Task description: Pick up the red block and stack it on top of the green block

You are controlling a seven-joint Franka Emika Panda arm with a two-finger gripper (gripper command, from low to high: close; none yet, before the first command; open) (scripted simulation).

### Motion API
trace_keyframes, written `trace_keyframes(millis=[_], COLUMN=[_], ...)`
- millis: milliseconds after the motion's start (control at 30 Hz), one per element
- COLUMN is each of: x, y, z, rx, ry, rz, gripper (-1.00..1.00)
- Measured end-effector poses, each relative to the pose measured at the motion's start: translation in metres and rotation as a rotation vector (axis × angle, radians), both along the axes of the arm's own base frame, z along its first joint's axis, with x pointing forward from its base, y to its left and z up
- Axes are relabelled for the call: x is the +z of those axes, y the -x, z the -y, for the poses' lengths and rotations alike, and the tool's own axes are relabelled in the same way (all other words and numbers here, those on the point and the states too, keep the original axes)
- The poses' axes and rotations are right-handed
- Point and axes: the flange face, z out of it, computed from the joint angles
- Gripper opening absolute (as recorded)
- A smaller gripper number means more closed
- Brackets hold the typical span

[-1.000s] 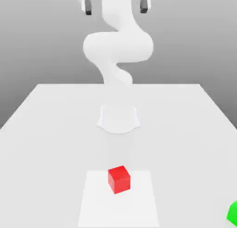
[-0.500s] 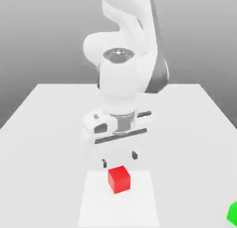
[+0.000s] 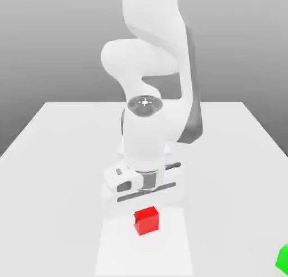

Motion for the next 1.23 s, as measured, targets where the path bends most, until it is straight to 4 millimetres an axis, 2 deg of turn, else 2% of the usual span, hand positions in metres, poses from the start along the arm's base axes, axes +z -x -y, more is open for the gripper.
trace_keyframes(millis=[367, 467, 500, 567, 733, 833, 967, 1033, 1100, 1133, 1233], x=[0.062, 0.072, 0.076, 0.081, 0.091, 0.096, 0.1, 0.084, 0.055, 0.043, 0.043], y=[-0.002, -0.029, -0.039, -0.056, -0.093, -0.105, -0.107, -0.106, -0.106, -0.106, -0.106], z=[0.0, -0.016, -0.03, -0.073, -0.15, -0.206, -0.287, -0.308, -0.313, -0.313, -0.313], rx=[0.004, 0.109, 0.166, 0.315, 0.582, 0.749, 0.974, 1.029, 1.042, 1.044, 1.044], ry=[0.001, 0.024, 0.031, 0.044, 0.054, 0.045, 0.013, 0.002, 0.0, -0.001, -0.001], rz=[0.001, 0.005, 0.007, 0.011, 0.011, 0.007, 0.0, -0.002, -0.003, -0.003, -0.003], gripper=[-1.0, -1.0, -1.0, -1.0, -1.0, -1.0, -1.0, -1.0, -1.0, 1.0, 1.0])
